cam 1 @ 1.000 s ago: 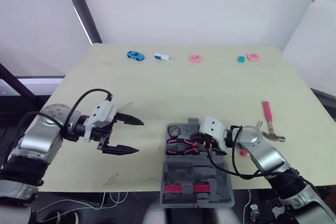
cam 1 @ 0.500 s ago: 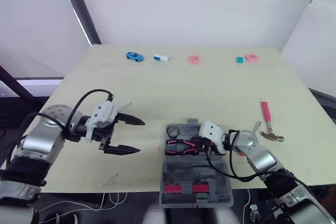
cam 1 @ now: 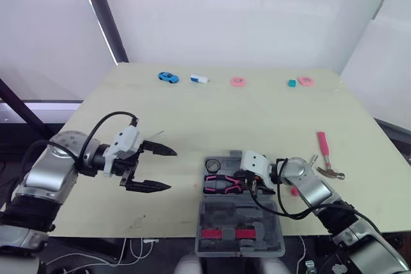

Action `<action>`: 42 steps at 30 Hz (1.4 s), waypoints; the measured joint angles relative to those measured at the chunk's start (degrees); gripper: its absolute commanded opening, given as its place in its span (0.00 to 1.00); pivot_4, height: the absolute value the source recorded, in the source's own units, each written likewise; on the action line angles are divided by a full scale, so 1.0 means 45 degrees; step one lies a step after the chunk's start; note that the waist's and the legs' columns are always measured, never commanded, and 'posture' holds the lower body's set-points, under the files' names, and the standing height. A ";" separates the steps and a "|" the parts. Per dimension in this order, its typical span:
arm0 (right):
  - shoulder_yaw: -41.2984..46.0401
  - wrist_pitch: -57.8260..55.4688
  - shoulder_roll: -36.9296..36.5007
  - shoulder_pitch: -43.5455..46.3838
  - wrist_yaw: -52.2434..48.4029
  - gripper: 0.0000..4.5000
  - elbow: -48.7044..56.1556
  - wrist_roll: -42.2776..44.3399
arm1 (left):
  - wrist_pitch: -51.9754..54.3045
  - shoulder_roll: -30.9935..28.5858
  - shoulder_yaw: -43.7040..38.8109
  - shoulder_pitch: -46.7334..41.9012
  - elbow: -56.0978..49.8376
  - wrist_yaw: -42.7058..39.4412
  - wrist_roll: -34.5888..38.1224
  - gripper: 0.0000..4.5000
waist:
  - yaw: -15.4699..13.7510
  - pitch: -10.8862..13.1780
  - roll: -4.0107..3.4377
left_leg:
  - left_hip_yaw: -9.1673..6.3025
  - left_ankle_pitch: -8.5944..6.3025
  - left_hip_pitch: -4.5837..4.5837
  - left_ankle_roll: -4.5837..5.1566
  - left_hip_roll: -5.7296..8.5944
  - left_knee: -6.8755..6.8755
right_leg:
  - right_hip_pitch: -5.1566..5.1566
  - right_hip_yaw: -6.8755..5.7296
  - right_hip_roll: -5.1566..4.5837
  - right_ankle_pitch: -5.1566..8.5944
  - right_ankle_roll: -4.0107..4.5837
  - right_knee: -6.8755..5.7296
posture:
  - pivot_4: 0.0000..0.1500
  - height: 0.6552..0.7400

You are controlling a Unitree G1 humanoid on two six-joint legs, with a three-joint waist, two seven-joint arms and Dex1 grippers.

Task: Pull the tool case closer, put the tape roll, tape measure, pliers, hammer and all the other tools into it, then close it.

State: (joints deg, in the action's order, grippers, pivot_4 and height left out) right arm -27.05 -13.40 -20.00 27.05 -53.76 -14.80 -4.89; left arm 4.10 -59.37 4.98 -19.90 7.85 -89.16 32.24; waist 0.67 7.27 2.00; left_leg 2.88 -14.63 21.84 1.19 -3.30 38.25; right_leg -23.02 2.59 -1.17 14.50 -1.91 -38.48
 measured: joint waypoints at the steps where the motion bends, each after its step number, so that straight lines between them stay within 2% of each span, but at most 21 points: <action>1: 0.0000 0.0000 0.0040 0.0032 -0.0014 0.00 -0.0062 -0.0011 | 0.0023 0.0000 -0.0003 0.0008 -0.0005 -0.0002 0.0000 1.00 | 0.0004 -0.0003 0.0000 | 0.0001 0.0000 -0.0002 0.0000 0.0000 -0.0001 | 0.0000 0.0000 0.0000 0.0000 0.0000 0.0000 | 1.00 1.00; 10: 0.0007 0.0108 0.0338 0.0187 -0.0123 0.00 -0.0455 -0.0164 | 0.0142 0.0125 -0.0341 0.0266 -0.0160 -0.0011 -0.0016 1.00 | 0.0067 -0.0080 -0.0013 | 0.0005 0.0000 -0.0030 0.0000 -0.0011 -0.0031 | 0.0002 0.0004 0.0010 0.0011 0.0020 -0.0005 | 1.00 1.00; 17: 0.0159 0.0840 0.0516 -0.0171 0.0792 0.00 -0.0522 -0.0179 | 0.0222 0.0777 -0.0732 0.0584 -0.0149 0.0148 -0.0181 1.00 | 0.0108 -0.0068 -0.0030 | 0.0003 0.0000 -0.0029 0.0000 -0.0028 -0.0034 | -0.0008 0.0003 0.0021 0.0015 0.0015 -0.0007 | 1.00 1.00; 23: 0.0749 0.0750 0.0245 -0.1089 0.1046 0.00 0.0951 0.0049 | 0.0159 0.1150 -0.1140 0.0797 0.0287 0.0817 -0.0820 1.00 | 0.0009 0.0010 -0.0086 | 0.0004 0.0000 0.0047 -0.0001 -0.0017 -0.0030 | -0.0072 0.0013 0.0000 0.0013 0.0015 0.0000 | 1.00 1.00; 27: 0.1155 -0.0031 0.0025 -0.1767 0.0948 0.00 0.2353 0.0560 | 0.0281 0.1619 -0.1526 0.0994 0.0409 0.1466 -0.0894 1.00 | 0.0008 0.0055 -0.0133 | 0.0000 0.0001 0.0240 -0.0001 -0.0009 -0.0021 | -0.0224 0.0002 0.0011 -0.0022 0.0051 -0.0005 | 1.00 1.00; 36: 0.3132 -0.0463 0.0030 -0.2755 0.1512 0.00 0.4208 0.2349 | 0.0698 0.2778 -0.2312 0.1850 -0.0237 0.3521 -0.0888 1.00 | 0.0029 0.0263 -0.0131 | -0.0009 0.0001 0.0243 -0.0001 -0.0012 -0.0028 | -0.0223 -0.0007 0.0015 -0.0041 0.0014 -0.0003 | 1.00 1.00; 42: 0.5092 0.0624 0.0082 -0.4231 0.2030 0.00 0.5340 0.3739 | 0.1164 0.3456 -0.2714 0.2604 -0.0921 0.4924 -0.0891 1.00 | 0.0005 0.0308 -0.0134 | -0.0008 0.0001 0.0243 -0.0001 -0.0010 -0.0024 | -0.0218 -0.0005 0.0008 -0.0043 0.0006 -0.0002 | 1.00 1.00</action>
State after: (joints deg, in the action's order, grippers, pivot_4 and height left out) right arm -4.14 -10.59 -19.63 8.01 -44.62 9.23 11.93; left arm 9.34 -43.82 -7.24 -8.18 3.70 -67.00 28.23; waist 0.69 8.65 1.40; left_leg 2.85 -14.63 22.93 1.18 -3.35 38.15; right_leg -24.00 2.57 -1.14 14.30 -1.88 -38.49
